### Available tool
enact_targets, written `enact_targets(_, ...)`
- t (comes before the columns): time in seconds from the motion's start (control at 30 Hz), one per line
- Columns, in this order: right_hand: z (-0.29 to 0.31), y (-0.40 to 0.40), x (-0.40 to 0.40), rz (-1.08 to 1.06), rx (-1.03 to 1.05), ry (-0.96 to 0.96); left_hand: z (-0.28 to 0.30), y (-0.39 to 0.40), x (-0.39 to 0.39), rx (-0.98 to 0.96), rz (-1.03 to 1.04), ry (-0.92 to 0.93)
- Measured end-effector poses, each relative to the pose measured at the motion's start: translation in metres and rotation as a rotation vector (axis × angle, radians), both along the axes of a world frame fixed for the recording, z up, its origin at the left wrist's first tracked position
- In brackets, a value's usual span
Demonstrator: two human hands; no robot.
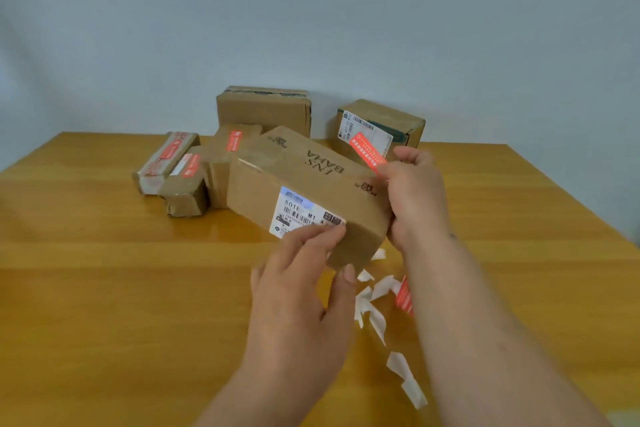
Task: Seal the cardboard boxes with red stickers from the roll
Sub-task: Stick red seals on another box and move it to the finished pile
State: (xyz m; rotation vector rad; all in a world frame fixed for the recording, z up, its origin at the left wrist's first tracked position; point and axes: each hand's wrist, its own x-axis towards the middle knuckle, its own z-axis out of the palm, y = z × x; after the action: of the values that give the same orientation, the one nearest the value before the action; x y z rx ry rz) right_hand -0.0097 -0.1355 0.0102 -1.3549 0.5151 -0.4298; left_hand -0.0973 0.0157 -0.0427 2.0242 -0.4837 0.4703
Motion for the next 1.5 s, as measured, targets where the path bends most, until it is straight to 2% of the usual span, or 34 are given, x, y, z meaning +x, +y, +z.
enact_targets(0.07,-0.011,0.012,-0.01,0.078,-0.073,0.019,-0.005,0.014,-0.007,0.074,0.058,-0.082)
enact_targets(0.13,-0.026,0.028,-0.02,0.186,-0.239,0.072,-0.009,0.032,-0.005,0.148,0.15,-0.121)
enact_targets(0.2,-0.039,0.042,-0.027,0.222,-0.331,0.091,-0.009,0.051,0.002,0.219,0.253,-0.077)
enact_targets(0.3,-0.045,0.047,-0.028,0.16,-0.335,0.061,-0.002,0.082,0.02,0.293,0.297,0.206)
enact_targets(0.43,-0.043,0.047,-0.029,0.096,-0.369,0.009,0.004,0.099,0.04,0.329,0.134,0.5)
enact_targets(0.6,-0.031,0.043,-0.044,0.107,-0.49,-0.018,0.001,0.096,0.04,0.401,0.191,0.453)
enact_targets(0.77,-0.017,0.043,-0.059,0.376,-0.619,0.06,0.011,0.094,0.041,0.579,0.278,0.411)
enact_targets(0.8,-0.016,0.044,-0.059,0.434,-0.631,0.076,0.012,0.093,0.042,0.55,0.297,0.358)
enact_targets(0.87,-0.015,0.048,-0.057,0.522,-0.663,0.103,0.014,0.093,0.045,0.353,0.276,0.295)
enact_targets(0.97,-0.015,0.056,-0.054,0.588,-0.72,0.12,0.017,0.091,0.048,0.073,0.188,0.398)
enact_targets(1.27,-0.018,0.07,-0.049,0.628,-0.741,0.158,0.019,0.092,0.057,0.335,0.139,0.475)
enact_targets(1.5,-0.016,0.07,-0.048,0.609,-0.787,0.197,0.014,0.088,0.064,0.256,0.132,0.481)
